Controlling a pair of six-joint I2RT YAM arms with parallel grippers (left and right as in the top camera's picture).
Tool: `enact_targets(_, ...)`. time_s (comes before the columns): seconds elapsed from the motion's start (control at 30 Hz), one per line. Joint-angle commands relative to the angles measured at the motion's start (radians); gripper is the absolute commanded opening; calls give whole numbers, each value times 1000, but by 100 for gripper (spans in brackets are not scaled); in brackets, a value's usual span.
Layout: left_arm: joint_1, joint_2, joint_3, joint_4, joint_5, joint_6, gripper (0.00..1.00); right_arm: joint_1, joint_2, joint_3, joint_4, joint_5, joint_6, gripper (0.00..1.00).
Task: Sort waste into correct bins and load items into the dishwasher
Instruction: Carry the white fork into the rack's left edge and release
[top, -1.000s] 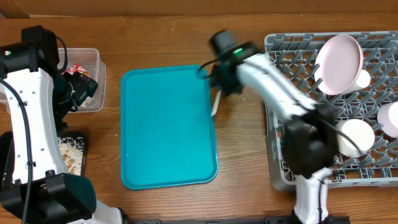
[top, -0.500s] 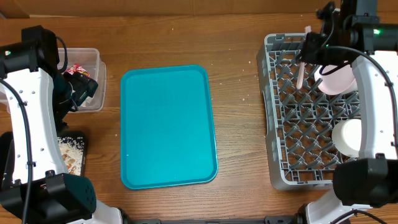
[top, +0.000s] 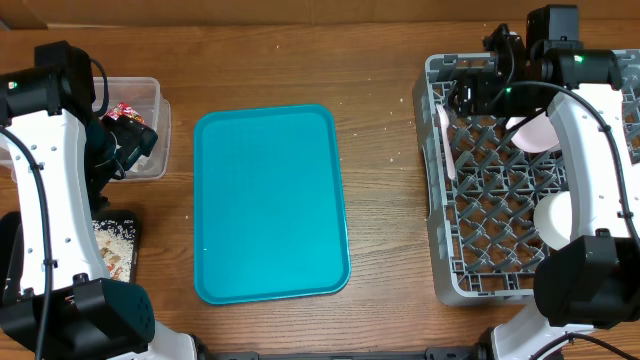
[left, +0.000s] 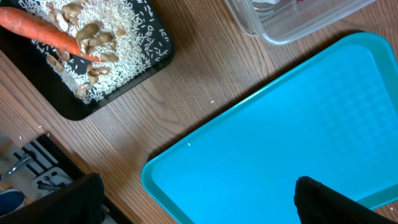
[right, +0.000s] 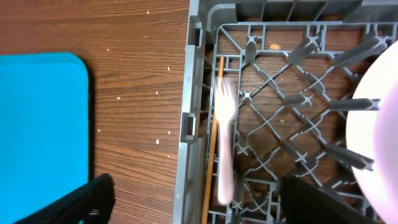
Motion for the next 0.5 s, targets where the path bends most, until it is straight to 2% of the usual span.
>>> enact_targets(0.0, -7, 5, 0, -2, -8, -3, 100, 5, -4, 36, -21, 2, 101, 100)
enact_targets(0.17, -7, 5, 0, -2, -8, -3, 100, 5, -100, 152, -126, 3, 266, 100)
enact_targets(0.3, -8, 5, 0, -2, -8, -3, 100, 5, -282, 154, -237, 43, 415, 100)
enact_targets(0.47, -7, 5, 0, -2, -8, -3, 100, 5, -470, 122, -390, 63, 420, 100)
